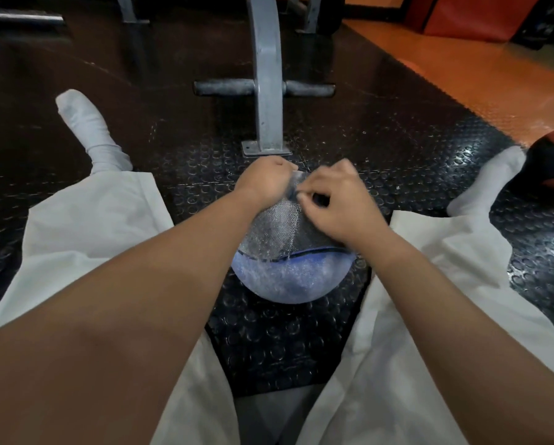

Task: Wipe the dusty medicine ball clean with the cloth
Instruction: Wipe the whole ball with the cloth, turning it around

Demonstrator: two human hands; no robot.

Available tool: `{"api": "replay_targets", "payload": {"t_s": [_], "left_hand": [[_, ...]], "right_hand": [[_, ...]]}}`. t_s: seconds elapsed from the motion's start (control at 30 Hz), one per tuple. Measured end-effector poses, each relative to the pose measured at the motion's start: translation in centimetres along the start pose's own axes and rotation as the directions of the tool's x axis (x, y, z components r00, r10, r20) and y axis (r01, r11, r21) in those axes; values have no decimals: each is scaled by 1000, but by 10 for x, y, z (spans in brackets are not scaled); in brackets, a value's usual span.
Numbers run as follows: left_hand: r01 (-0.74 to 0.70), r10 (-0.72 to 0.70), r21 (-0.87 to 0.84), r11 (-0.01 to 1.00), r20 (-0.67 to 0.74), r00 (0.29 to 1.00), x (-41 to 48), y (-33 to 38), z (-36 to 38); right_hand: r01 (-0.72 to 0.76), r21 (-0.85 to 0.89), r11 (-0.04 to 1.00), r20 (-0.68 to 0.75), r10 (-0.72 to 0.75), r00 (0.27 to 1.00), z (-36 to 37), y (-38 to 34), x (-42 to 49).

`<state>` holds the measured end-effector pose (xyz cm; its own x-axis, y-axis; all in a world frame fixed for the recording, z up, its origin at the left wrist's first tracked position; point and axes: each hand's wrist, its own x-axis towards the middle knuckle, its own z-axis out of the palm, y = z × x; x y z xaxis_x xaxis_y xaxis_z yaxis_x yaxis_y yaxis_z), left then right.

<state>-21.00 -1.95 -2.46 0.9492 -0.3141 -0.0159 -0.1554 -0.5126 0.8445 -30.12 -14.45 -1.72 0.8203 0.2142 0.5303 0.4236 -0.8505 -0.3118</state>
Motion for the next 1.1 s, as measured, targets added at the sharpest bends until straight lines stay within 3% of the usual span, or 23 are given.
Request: {"api": "replay_targets", "payload": {"t_s": [0.1,0.17,0.27,0.37,0.43,0.57,0.63,0.73,0.83,0.9,1.03,1.1], "left_hand": [[0,-2,58,998,41,999,3,3,4],[3,-4,44,999,22,1000,6,2,3],[28,-28,-29,999,0,1000,7,0,-2],[39,-38,-38,998,26,999,6,-2,-5],[21,-19,-51,998,44,999,1,-1,-5],[-8,10,-32,999,54,999,1,1,-2],[-15,16,-19,1000,56,998,2,2,-2],[-13,16,-56,998,53,998,2,2,-5],[-30,33,-49,998,46,998,2,0,-8],[-35,38,-59,998,47,998,2,-1,-7],[-54,60,-95,994,60,996,0,-1,-7],[-33,39,-79,996,70,997,0,-1,-7]], "right_hand": [[-210,5,978,-59,210,976,0,11,15],[-214,35,976,-118,217,969,4,6,6],[-46,44,998,-142,52,989,10,-17,-25],[182,18,983,-11,-182,983,13,-29,-43],[239,-15,971,67,-237,969,9,-19,-33],[-15,-38,999,-23,15,1000,-1,1,1],[-65,-12,998,-35,64,997,1,1,2],[78,40,996,26,-79,997,9,-14,-16],[286,37,958,111,-288,951,18,-23,-33],[322,27,946,118,-323,939,15,-19,-26],[115,26,993,-21,-114,993,5,-5,4],[88,34,996,-25,-87,996,7,-6,8]]}}
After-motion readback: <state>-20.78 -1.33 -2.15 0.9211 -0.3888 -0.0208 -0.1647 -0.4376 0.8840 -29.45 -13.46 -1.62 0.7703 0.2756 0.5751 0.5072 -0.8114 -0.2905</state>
